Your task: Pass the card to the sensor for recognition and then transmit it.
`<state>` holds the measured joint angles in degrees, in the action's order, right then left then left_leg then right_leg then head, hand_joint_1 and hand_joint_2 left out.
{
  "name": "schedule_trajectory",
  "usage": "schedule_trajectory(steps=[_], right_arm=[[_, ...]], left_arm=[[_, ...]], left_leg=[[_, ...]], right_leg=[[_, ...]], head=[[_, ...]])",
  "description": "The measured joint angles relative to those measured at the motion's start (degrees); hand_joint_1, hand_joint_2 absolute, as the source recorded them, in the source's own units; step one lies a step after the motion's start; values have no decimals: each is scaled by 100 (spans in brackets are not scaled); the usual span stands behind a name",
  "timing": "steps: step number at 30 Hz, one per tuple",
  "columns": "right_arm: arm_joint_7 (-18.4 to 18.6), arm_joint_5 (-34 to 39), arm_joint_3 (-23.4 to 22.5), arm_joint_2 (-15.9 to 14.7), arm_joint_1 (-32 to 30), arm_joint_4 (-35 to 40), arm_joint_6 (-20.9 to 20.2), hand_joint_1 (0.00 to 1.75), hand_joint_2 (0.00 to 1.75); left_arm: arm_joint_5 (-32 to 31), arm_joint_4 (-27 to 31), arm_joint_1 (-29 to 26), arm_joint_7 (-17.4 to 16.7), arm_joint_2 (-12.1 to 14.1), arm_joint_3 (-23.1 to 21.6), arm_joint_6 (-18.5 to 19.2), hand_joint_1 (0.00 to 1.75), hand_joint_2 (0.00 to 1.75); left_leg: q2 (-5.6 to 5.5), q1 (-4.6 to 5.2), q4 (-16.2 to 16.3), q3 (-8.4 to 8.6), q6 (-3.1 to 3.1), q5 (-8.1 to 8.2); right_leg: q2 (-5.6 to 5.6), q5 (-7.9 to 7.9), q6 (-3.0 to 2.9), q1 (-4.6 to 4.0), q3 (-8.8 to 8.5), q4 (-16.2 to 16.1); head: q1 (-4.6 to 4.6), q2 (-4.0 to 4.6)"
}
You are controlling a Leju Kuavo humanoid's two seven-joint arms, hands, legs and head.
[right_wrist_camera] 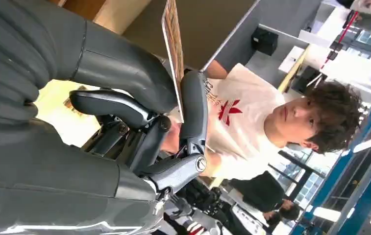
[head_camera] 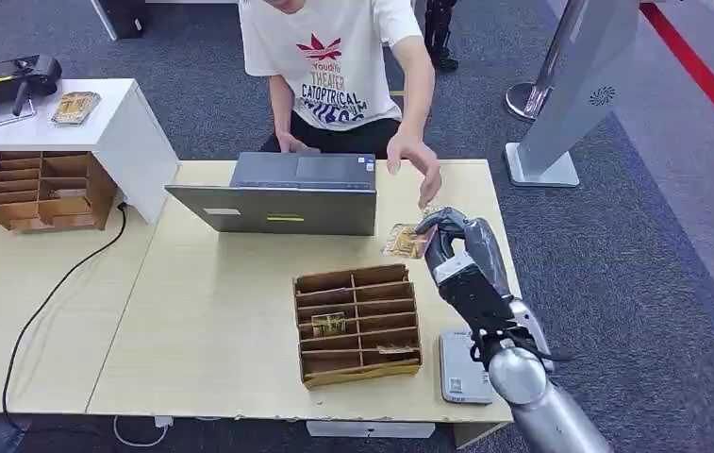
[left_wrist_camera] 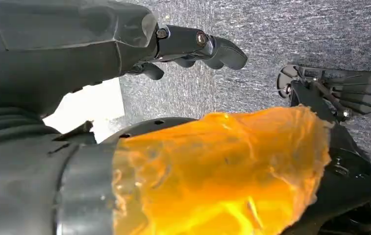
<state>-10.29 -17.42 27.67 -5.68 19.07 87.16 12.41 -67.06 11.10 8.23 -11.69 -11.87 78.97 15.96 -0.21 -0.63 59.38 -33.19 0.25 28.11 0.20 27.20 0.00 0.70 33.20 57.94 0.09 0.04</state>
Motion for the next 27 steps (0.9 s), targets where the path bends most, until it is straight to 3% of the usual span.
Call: schedule_trajectory(steps=[6, 11, 14, 18, 26, 27], right_arm=[[94, 79, 2, 105, 345, -227, -269, 175, 175], [387, -15, 37, 291, 929, -720, -461, 175, 175], [676, -245, 74, 470, 1440, -1266, -435, 175, 175], [721, -487, 83, 684, 1953, -2036, -339, 175, 175], [780, -730, 101, 944, 2096, -2590, -227, 175, 175], [791, -741, 103, 973, 2100, -2623, -216, 56, 175]], left_arm=[[-100, 0, 46, -98, -4, -57, -2, 0, 0], [-234, 0, 113, -212, -24, -162, -2, 0, 0], [-343, 0, 156, -295, -39, -219, -2, 0, 0], [-393, 0, 200, -334, -63, -291, -2, 0, 0], [-376, 0, 199, -334, -74, -321, 7, 0, 0], [-376, 0, 198, -334, -74, -321, 9, 0, 0]], left_leg=[[1, 0, 0, 2, 3, -3], [1, 0, 0, 1, 5, -12], [2, 0, 0, 2, 6, -14], [0, 0, 0, 2, 5, -21], [0, 0, 0, -5, 5, -21], [-1, 0, 0, -6, 5, -21]], right_leg=[[1, -3, 0, 0, 0, 1], [1, -8, 0, 0, 0, 2], [3, -13, -1, 0, 0, 4], [0, -14, -1, 0, -1, 3], [1, -15, -2, 0, 5, 4], [1, -15, -2, 0, 6, 4]], head=[[-2, 0], [0, 0], [0, 0], [0, 0], [-2, 0], [-2, 0]])
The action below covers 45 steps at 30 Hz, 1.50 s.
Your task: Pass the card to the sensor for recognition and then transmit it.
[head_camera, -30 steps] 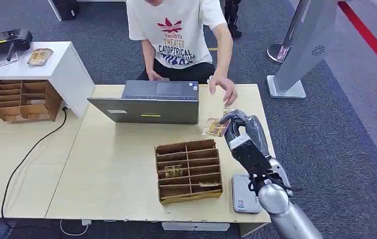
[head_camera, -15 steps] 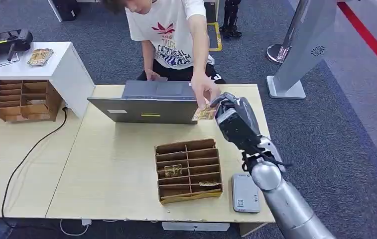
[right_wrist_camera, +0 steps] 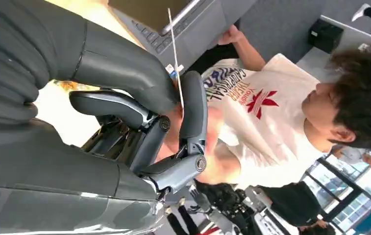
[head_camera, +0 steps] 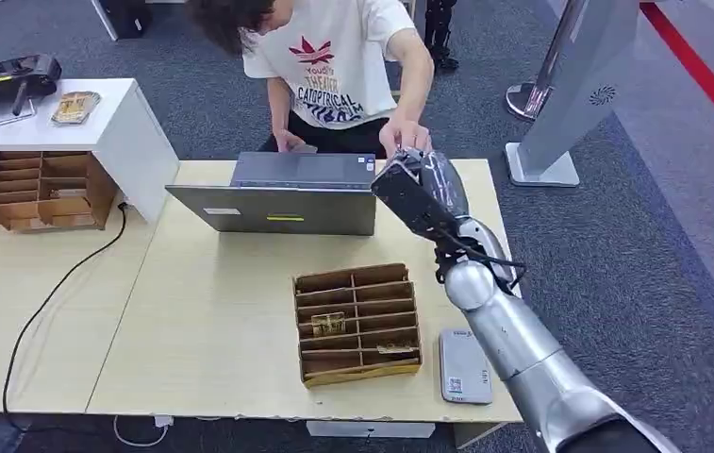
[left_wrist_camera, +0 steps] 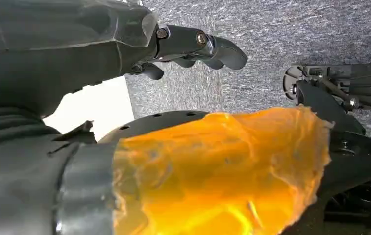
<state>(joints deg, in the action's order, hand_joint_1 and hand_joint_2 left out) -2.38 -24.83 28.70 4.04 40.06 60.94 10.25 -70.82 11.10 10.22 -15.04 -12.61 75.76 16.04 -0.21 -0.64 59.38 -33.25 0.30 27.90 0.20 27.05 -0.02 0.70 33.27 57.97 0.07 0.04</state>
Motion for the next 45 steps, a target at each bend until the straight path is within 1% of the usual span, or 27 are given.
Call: schedule_trajectory(steps=[1, 8, 13, 17, 18, 24, 26, 31, 40, 45], right_arm=[[11, -7, 0, 33, 6, -32, 7, 0, 175], [59, -103, 79, 153, 53, -201, 15, 0, 175], [-110, 51, 76, 179, -5, -210, 140, 0, 175], [-288, 266, 0, 179, -250, 102, 301, 0, 175], [-333, 335, -37, 179, -335, 206, 326, 0, 0], [-704, 809, -297, 159, -892, 923, 411, 0, 0], [-878, 1059, -406, 122, -1110, 1276, 402, 0, 0], [-1128, 1655, -553, 72, -1581, 1902, 196, 0, 0], [-1680, 2792, -629, -103, -2568, 3096, -338, 0, 0], [-1851, 3392, -632, -247, -3130, 3499, -880, 0, 0]], left_arm=[[2, 0, 0, 0, 0, 0, 2, 0, 0], [13, 0, -2, 0, 0, 0, 7, 0, 0], [50, 0, -3, 11, 0, 0, 7, 0, 0], [70, 0, -12, 24, 0, 0, 4, 0, 0], [72, 0, -13, 26, -2, 2, 2, 0, 0], [79, 0, -15, 50, -9, 2, -11, 0, 0], [79, 0, -15, 61, -13, 0, -28, 0, 0], [105, 0, -26, 98, -13, 2, -28, 0, 0], [201, 0, -81, 219, -9, 13, -44, 0, 0], [269, 0, -112, 275, -7, 57, -44, 0, 0]], left_leg=[[0, 0, 0, -1, 0, 0], [0, 0, -1, -2, 1, 1], [1, 0, 0, -1, 0, 0], [0, 1, 1, -1, 0, 0], [0, 1, 1, -1, 0, 0], [0, 0, 0, -2, 1, 2], [0, 0, 0, -1, 1, 2], [1, 0, 0, -1, 1, 2], [0, 0, -1, -2, 1, 4], [0, 0, -1, -2, -3, 6]], right_leg=[[0, 0, 0, 0, 2, 0], [-1, 2, 1, 0, 4, 0], [0, -1, 0, 0, 3, 0], [-1, -1, 0, 0, 4, -1], [-1, -1, 0, 0, 4, -1], [0, 1, 2, 0, 6, -2], [0, 1, 2, 0, 5, -2], [0, 1, 1, 0, 5, -2], [-1, 3, 4, 0, 5, -3], [-1, 4, 5, 0, 5, -4]], head=[[0, 0], [0, 0], [0, 0], [2, 0], [0, 0], [2, 0], [0, 0], [0, 0], [2, 0], [0, 0]])
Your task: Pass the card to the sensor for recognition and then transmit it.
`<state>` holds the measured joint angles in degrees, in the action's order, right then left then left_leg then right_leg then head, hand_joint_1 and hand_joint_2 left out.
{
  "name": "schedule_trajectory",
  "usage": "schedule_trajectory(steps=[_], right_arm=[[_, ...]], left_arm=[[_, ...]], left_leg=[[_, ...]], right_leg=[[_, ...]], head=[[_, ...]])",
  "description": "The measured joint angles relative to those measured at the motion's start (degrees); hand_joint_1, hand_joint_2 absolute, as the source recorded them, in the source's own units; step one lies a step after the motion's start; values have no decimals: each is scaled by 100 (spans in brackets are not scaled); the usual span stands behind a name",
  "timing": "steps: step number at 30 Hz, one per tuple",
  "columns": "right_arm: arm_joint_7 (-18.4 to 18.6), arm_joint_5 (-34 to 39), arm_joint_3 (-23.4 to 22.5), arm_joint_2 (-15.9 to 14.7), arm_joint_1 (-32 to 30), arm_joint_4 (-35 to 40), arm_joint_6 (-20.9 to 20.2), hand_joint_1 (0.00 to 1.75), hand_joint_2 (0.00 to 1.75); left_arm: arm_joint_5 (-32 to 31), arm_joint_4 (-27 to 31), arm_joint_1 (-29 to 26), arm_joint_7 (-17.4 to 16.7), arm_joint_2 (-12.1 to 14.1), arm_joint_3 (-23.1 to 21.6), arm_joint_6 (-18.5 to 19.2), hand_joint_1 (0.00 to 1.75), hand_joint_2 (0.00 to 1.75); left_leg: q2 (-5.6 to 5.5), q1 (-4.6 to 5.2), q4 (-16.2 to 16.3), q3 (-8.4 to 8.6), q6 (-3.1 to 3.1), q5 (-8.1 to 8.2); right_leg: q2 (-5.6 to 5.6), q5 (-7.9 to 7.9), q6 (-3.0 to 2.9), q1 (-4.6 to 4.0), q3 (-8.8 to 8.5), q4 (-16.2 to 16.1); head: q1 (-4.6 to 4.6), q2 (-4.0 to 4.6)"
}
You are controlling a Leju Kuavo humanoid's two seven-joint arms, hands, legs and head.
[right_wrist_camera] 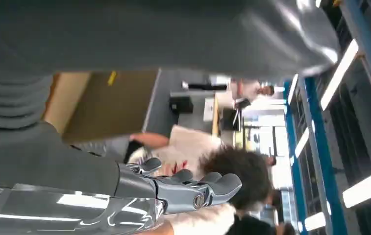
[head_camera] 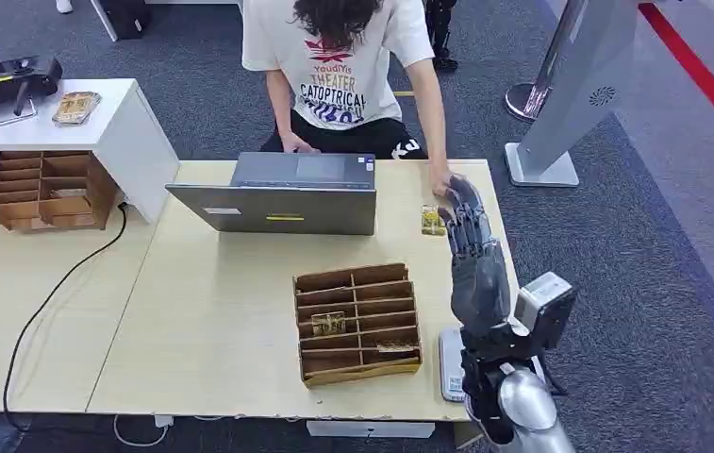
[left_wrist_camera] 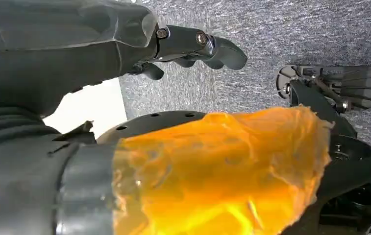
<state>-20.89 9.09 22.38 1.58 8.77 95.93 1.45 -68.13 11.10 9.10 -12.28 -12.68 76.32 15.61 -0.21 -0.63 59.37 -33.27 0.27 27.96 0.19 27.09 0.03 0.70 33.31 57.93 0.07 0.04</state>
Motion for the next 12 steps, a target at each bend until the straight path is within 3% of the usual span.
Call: schedule_trajectory(steps=[4, 12], right_arm=[[-118, 224, -2, -86, -370, 136, -346, 0, 0], [-234, 868, -59, -203, -925, 271, -1508, 0, 0]], left_arm=[[35, 0, -15, 37, 7, 44, 0, 0, 0], [96, 0, -48, 87, 20, 140, 22, 0, 0]], left_leg=[[0, 0, 0, 0, 0, 0], [0, 0, -1, 0, 0, 0]], right_leg=[[0, 0, 0, 0, 0, 0], [0, 0, 0, 0, 0, 0]], head=[[0, 0], [0, 0]])
